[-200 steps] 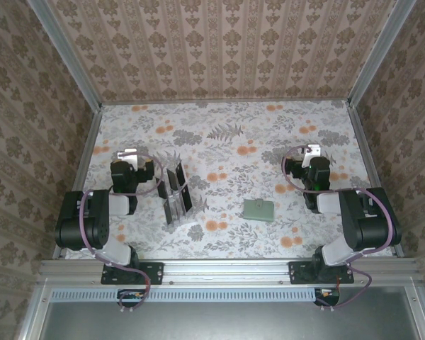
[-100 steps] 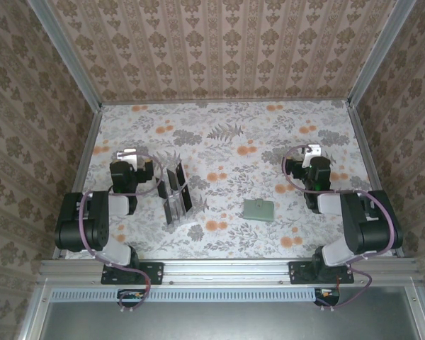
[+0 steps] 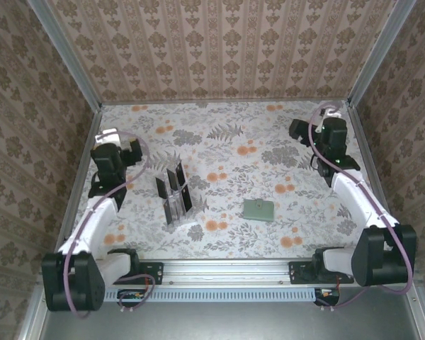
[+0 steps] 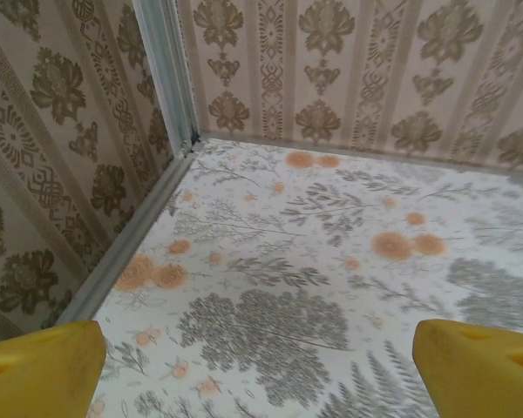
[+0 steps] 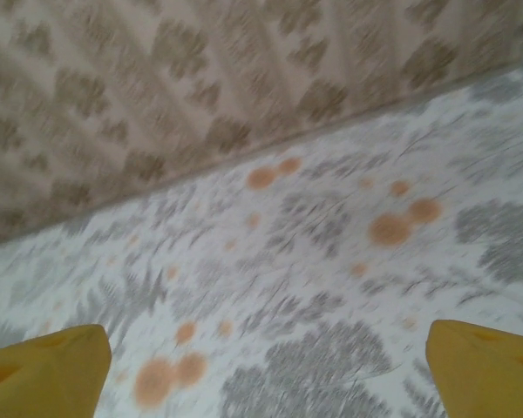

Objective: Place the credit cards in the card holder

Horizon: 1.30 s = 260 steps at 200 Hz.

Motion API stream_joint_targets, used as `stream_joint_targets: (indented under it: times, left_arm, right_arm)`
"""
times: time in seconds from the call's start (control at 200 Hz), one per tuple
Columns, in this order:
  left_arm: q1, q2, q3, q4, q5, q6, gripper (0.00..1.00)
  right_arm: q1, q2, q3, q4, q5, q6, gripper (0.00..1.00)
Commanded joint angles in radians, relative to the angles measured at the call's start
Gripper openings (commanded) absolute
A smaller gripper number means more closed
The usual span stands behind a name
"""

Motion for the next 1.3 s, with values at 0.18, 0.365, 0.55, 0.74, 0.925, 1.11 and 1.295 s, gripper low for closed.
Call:
stream_joint_targets:
  times: [0.18,0.365,0.55,0.74,0.925,1.11,1.295]
  left_arm:
    - [-0.070,-0.192,0.086,-0.648,0.138,-0.256,1.00]
    - [-0.105,-0.232,0.086,-0.706,0.181,-0.310,1.00]
    - [-0.115,-0.204,0.087,-0.707,0.190,-0.304,1.00]
    - [-0.115,-0.140,0.098,-0.676,0.202,-0.300,1.00]
    - [-0.112,-0.095,0.098,-0.644,0.198,-0.312,1.00]
    - [-0.105,-0.065,0.098,-0.614,0.216,-0.317,1.00]
    - [-0.098,-0.036,0.113,-0.603,0.237,-0.311,1.00]
  right_arm:
    - [0.530,0.003,0.099,-0.412,0.046,0.041,0.92]
    - [0.865,0.073,0.137,-0.426,0.182,0.137,0.95]
    - [1.040,0.232,0.181,-0.388,0.278,0.204,0.97]
    - [1.103,0.341,0.236,-0.406,0.313,0.219,0.98]
    - [1.120,0.397,0.254,-0.409,0.322,0.233,1.00]
    - [1.121,0.471,0.301,-0.402,0.306,0.228,1.00]
    - [1.121,0.541,0.340,-0.405,0.322,0.219,1.00]
